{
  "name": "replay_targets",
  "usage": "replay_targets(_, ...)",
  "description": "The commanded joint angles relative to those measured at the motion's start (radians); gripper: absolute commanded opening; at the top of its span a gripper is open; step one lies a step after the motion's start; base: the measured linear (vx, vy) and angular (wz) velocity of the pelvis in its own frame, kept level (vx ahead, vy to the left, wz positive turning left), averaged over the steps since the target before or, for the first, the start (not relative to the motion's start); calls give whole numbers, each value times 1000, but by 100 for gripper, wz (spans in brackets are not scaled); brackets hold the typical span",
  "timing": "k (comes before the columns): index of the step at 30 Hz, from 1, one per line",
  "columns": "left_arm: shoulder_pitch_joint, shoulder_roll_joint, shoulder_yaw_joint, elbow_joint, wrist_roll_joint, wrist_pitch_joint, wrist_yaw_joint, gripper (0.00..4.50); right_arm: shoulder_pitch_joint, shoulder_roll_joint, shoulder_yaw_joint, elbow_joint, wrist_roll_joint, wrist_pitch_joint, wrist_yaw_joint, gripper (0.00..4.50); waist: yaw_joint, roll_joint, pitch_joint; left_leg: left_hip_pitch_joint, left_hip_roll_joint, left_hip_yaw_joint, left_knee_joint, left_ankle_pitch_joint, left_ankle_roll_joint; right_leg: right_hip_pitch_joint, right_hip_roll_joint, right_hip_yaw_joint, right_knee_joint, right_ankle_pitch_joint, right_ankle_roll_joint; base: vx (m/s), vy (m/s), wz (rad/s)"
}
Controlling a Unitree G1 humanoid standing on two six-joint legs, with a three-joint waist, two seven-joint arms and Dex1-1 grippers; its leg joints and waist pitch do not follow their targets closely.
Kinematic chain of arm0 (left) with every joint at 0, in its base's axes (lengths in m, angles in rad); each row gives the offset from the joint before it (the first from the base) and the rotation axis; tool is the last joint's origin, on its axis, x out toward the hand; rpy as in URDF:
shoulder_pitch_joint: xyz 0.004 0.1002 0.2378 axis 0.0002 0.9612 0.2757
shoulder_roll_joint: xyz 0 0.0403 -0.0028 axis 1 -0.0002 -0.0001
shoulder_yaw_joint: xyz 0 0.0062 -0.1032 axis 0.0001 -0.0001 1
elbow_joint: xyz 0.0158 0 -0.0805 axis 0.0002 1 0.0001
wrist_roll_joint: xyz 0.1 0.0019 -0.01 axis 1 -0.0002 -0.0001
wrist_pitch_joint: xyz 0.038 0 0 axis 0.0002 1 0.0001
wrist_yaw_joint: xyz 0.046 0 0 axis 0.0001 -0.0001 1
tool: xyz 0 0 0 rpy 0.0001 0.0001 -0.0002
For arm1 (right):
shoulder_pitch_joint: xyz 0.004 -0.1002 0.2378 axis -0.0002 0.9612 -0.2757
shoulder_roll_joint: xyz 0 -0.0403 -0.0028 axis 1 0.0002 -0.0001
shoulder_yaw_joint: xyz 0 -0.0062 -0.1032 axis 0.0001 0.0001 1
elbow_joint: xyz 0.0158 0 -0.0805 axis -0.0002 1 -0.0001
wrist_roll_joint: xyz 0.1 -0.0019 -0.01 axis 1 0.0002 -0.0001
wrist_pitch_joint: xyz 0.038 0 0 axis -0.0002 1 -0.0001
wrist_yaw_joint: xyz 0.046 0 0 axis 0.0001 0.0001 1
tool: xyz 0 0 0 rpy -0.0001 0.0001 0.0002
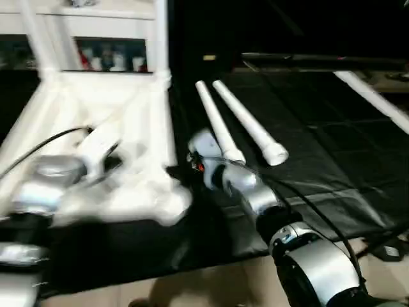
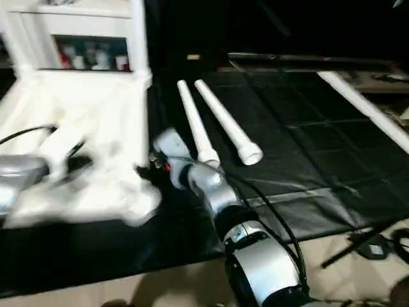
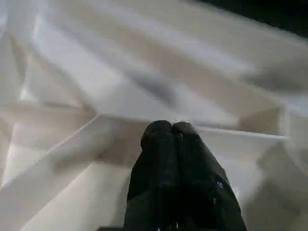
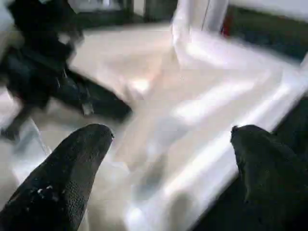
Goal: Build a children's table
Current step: Rotate table base
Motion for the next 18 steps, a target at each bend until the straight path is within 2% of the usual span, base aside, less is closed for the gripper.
replay_targets(1, 23, -1, 72, -124, -49, 12, 23, 8, 74, -49, -42, -165, 65, 63, 30, 450, -4, 52, -80, 11, 20, -5, -73, -224, -39, 59, -86, 68, -62, -100, -186, 0, 0, 0)
replay_targets(3, 66, -1, 132, -233, -82, 77, 55, 8, 144, -66, -56, -328, 121, 144, 53, 450, -5, 49, -80, 9, 23, -6, -73, -199, -30, 63, -83, 67, -53, -34, -190, 0, 0, 0)
replay_targets(4, 66, -1, 132, -233, -82, 77, 55, 8, 144, -66, -56, -328, 121, 144, 53, 450, -6, 48, -81, 9, 22, -6, -72, -196, -27, 63, -82, 66, -55, -28, -189, 0, 0, 0)
replay_targets(5, 90, 6, 153, -282, -88, 104, 64, 8, 172, -70, -65, -397, 147, 187, 54, 450, -9, 46, -81, 10, 15, -1, -70, -205, -23, 58, -78, 65, -60, -61, -189, 0, 0, 0)
replay_targets(6, 122, 9, 193, -352, -101, 147, 82, 8, 205, -76, -80, -489, 179, 235, 37, 450, -8, 43, -81, 10, 15, -2, -70, -202, -24, 63, -79, 66, -60, -68, -187, 0, 0, 0)
replay_targets(7, 147, 8, 226, -408, -109, 173, 104, 8, 233, -80, -96, -563, 202, 268, 19, 450, -10, 34, -77, 5, 18, -3, -72, -193, -21, 66, -83, 67, -60, -96, -172, 0, 0, 0)
replay_targets(8, 168, 0, 253, -461, -116, 193, 126, 8, 257, -84, -109, -625, 220, 292, 2, 450, -13, 36, -75, 5, 16, -3, -73, -196, -19, 64, -80, 66, -64, -117, -165, 0, 0, 0)
replay_targets(9, 189, -30, 285, -535, -140, 214, 154, 8, 289, -90, -123, -688, 230, 323, -25, 450, -14, 26, -75, 7, 18, -2, -73, -192, -20, 63, -82, 67, -66, -148, -156, 0, 0, 0)
replay_targets(10, 204, -61, 304, -590, -161, 224, 176, 8, 315, -94, -132, -728, 231, 336, -44, 450, -18, 24, -71, 9, 16, 1, -73, -207, -18, 52, -78, 66, -74, -187, -150, 0, 0, 0)
replay_targets(11, 228, -109, 307, -650, -168, 215, 215, 8, 349, -96, -141, -767, 219, 344, -67, 450, -18, 24, -70, 7, 15, 1, -73, -214, -18, 56, -77, 66, -77, -208, -144, 0, 0, 0)
replay_targets(12, 269, -185, 298, -731, -175, 197, 272, 8, 397, -100, -149, -808, 182, 322, -100, 450, -17, 20, -70, 11, 18, 2, -72, -215, -22, 52, -79, 67, -80, -218, -139, 0, 0, 0)
replay_targets(13, 269, -185, 298, -731, -175, 197, 272, 8, 397, -100, -149, -808, 182, 322, -100, 450, -11, 26, -65, -40, -3, -43, -90, -233, 87, 87, -105, 0, -93, -298, -108, -11, 10, 42)
replay_targets(14, 302, -239, 284, -777, -170, 182, 315, 8, 431, -106, -147, -831, 147, 299, -114, 450, -11, 25, -65, -23, -8, -45, -78, -253, 107, 71, -111, -6, -102, -329, -124, -11, 10, 42)
replay_targets(15, 346, -291, 263, -804, -147, 173, 373, 8, 474, -124, -124, -860, 111, 292, -101, 450, -18, 26, -66, -53, -8, -60, -71, -223, 128, 107, -128, -22, -109, -362, -132, 3, 11, 57)
replay_targets(16, 346, -291, 263, -804, -147, 173, 373, 8, 474, -124, -124, -860, 111, 292, -101, 450, -25, 31, -63, -59, -3, -83, -79, -240, 113, 105, -108, -47, -106, -370, -118, -4, -19, 44)
replay_targets(17, 375, -315, 240, -815, -118, 143, 406, 8, 497, -119, -125, -873, 79, 260, -127, 450, -43, 36, -65, -61, 20, -124, -95, -307, 84, 102, -81, -59, -81, -310, -117, -4, -19, 44)
replay_targets(18, 392, -347, 228, -822, -95, 116, 448, 8, 514, -116, -124, -881, 71, 257, -137, 450, -43, 36, -65, -61, 20, -124, -95, -307, 84, 102, -81, -59, -81, -310, -117, -3, -52, 44)
